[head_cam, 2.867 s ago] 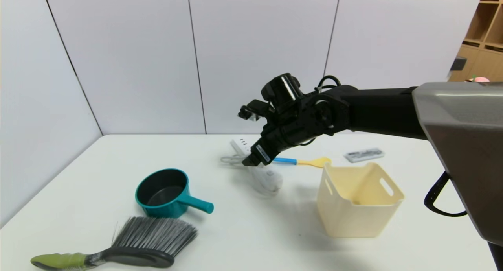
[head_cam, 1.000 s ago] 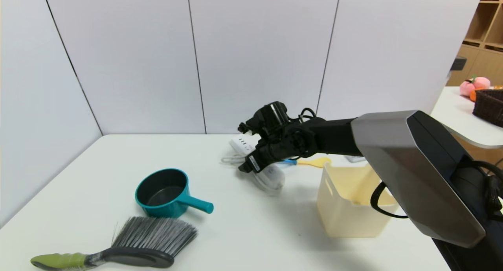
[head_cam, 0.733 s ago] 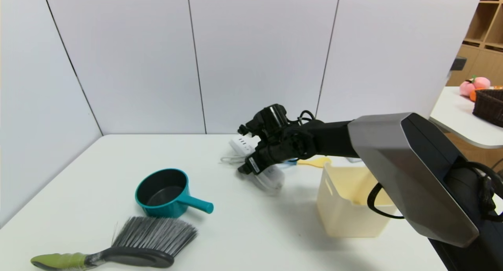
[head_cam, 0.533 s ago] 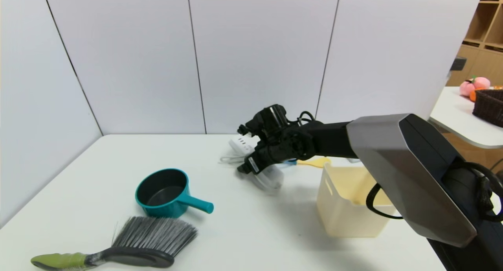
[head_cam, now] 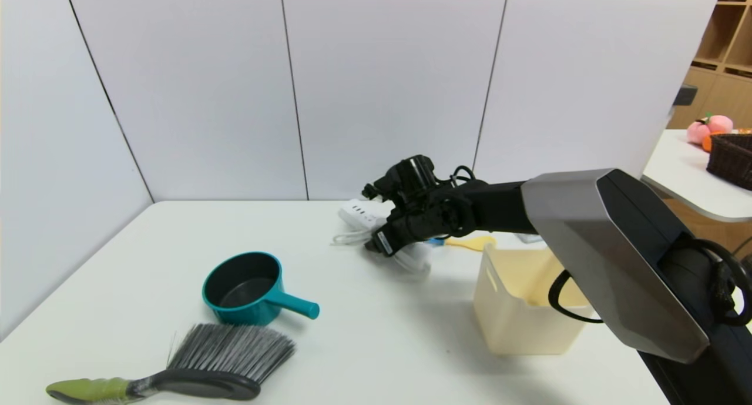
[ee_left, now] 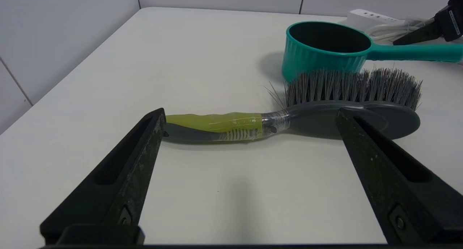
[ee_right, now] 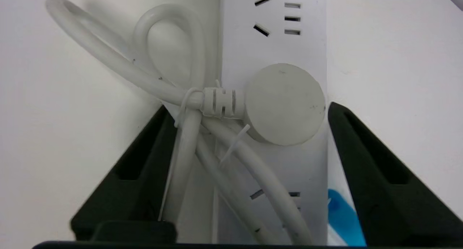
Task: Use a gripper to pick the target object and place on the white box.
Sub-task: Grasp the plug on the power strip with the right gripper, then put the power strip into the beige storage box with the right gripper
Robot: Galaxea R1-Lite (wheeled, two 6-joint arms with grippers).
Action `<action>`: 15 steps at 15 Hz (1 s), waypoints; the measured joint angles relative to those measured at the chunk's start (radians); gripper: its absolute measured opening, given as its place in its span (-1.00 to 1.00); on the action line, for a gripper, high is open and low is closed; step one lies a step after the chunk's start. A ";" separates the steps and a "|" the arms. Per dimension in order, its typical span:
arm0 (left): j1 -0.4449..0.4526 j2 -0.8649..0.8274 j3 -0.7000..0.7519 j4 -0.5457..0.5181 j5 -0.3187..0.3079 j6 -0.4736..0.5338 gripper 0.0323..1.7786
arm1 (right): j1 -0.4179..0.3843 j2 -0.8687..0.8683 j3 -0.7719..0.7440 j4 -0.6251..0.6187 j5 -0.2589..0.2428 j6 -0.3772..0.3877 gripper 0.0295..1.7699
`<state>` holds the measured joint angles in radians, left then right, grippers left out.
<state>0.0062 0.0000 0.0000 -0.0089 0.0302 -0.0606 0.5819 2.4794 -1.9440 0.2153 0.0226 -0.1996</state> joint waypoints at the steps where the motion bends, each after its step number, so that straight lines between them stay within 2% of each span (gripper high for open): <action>1: 0.000 0.000 0.000 0.000 0.000 0.000 0.90 | 0.000 0.000 0.000 0.001 -0.001 0.000 0.26; 3: 0.000 0.000 0.000 0.000 0.000 0.000 0.90 | 0.005 0.001 0.000 0.001 -0.002 -0.005 0.04; 5: 0.000 0.000 0.000 0.000 0.000 0.000 0.90 | 0.012 0.001 0.000 0.001 -0.001 -0.009 -0.05; 8: 0.000 0.000 0.000 0.000 0.000 0.000 0.90 | 0.028 -0.003 0.001 -0.010 0.001 -0.010 -0.06; 15: 0.000 0.000 0.000 0.000 0.000 0.000 0.90 | 0.053 -0.031 0.001 -0.124 0.001 0.000 -0.06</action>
<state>0.0062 0.0000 0.0000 -0.0089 0.0302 -0.0604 0.6349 2.4487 -1.9434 0.0917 0.0234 -0.1991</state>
